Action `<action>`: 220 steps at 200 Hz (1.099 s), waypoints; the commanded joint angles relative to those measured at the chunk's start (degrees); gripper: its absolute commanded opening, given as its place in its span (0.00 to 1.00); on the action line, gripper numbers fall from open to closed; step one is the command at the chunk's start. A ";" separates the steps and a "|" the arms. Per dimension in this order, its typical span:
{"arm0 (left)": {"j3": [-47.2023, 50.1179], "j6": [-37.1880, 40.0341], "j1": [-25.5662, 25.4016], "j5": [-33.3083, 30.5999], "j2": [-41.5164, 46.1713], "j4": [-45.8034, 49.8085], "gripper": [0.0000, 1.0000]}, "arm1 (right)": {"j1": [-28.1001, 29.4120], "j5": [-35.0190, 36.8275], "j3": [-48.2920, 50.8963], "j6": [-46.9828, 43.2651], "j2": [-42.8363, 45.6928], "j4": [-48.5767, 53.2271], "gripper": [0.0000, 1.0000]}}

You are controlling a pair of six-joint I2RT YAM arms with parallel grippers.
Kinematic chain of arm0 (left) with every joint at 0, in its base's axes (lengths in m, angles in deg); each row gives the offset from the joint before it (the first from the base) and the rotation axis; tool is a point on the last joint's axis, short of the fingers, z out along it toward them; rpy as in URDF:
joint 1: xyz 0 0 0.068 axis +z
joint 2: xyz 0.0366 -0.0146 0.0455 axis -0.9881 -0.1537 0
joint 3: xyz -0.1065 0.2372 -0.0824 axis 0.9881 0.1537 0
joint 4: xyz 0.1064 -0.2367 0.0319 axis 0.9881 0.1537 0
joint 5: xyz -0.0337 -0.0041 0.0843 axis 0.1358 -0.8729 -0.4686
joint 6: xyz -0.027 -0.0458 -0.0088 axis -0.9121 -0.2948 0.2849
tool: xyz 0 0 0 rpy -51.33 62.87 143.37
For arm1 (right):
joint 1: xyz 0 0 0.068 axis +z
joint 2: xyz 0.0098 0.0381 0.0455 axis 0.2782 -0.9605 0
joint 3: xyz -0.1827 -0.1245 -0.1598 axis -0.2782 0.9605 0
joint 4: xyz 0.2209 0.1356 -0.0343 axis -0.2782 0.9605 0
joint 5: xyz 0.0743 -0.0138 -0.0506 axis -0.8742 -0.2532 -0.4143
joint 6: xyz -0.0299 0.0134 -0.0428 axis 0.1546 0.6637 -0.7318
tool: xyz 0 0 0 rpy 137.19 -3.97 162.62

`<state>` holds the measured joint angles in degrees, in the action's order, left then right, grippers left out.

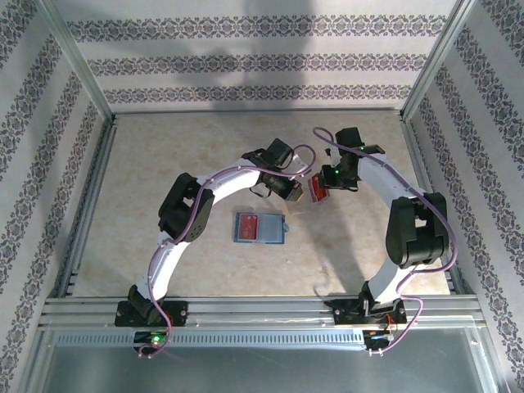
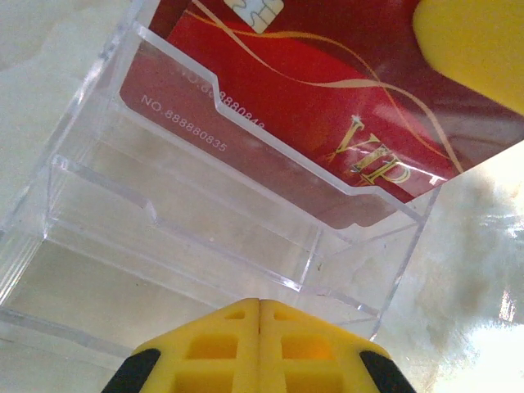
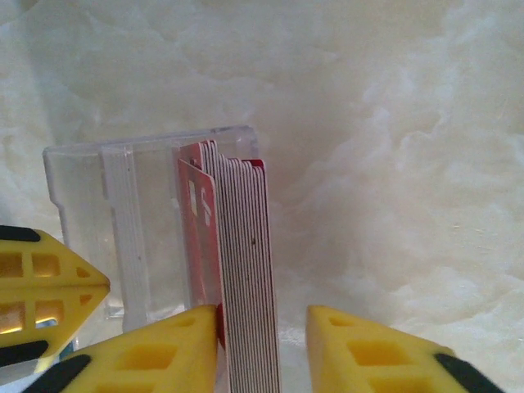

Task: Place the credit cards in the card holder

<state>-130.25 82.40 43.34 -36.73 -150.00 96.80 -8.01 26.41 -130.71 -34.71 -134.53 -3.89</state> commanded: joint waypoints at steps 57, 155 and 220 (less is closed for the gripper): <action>1.02 1.52 -0.32 -2.28 -1.43 3.41 0.00 | 0.42 1.63 0.16 -0.77 1.23 2.48 0.16; 0.80 1.99 -0.32 -2.52 -1.52 3.91 0.00 | 0.65 1.05 0.12 -0.88 1.30 2.64 0.01; 1.03 2.25 -0.32 -2.63 -1.45 4.09 0.00 | 1.68 -1.55 0.11 -0.64 3.18 2.61 0.00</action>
<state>-130.25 83.60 43.34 -36.90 -150.00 96.80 -6.89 24.79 -130.71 -34.71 -133.37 -3.01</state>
